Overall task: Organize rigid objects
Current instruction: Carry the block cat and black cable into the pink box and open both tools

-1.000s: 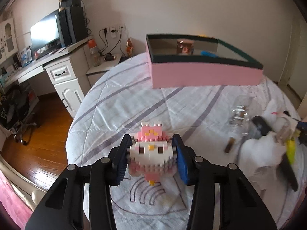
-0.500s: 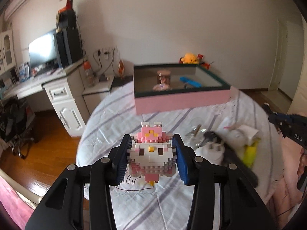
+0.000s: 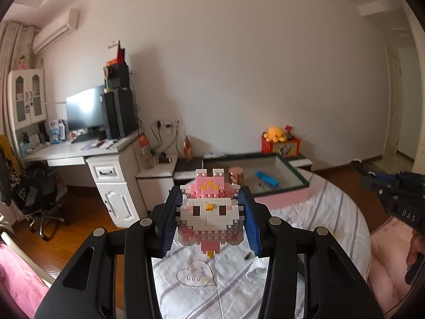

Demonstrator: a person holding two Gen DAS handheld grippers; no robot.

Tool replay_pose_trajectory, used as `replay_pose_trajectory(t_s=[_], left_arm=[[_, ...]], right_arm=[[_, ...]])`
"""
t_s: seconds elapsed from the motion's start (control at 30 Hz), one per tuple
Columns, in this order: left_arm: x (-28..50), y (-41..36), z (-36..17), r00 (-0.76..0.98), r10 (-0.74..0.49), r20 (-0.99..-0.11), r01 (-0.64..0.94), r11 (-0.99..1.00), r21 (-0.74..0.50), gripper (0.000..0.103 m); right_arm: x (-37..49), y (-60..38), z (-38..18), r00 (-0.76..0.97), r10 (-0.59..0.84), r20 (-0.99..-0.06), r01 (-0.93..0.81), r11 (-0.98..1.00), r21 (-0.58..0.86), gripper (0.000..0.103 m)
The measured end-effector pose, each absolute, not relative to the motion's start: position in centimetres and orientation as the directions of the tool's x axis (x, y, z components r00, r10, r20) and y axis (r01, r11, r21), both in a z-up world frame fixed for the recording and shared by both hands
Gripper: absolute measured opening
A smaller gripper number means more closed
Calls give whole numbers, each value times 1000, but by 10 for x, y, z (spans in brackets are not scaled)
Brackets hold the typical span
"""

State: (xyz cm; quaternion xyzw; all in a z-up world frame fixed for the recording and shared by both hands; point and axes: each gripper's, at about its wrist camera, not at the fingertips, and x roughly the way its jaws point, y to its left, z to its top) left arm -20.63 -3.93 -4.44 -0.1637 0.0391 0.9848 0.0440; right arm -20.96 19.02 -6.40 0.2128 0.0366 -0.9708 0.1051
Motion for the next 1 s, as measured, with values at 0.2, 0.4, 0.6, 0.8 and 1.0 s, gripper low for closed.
replay_pose_trajectory(t_s=[0.2, 0.4, 0.6, 0.8, 1.0], left_arm=[[-203, -41, -33, -953, 38, -301, -70, -993, 94, 44], [-219, -45, -26, -956, 9, -294, -38, -995, 90, 44], [-242, -37, -19, -957, 10, -289, -43, -993, 107, 44], [-283, -22, -19, -951, 27, -307, -70, -989, 128, 44], [-343, -9, -25, -927, 78, -366, -121, -988, 96, 44]], right_arm=[[-212, 179, -52, -895, -210, -393, 245, -969, -40, 20], [-224, 172, -45, -900, -224, -375, 261, -964, -52, 20], [-240, 168, -40, -901, -235, -364, 272, -961, -53, 20], [-270, 164, -34, -899, -242, -364, 286, -956, -70, 20], [-314, 158, -40, -889, -232, -394, 291, -952, -97, 20]])
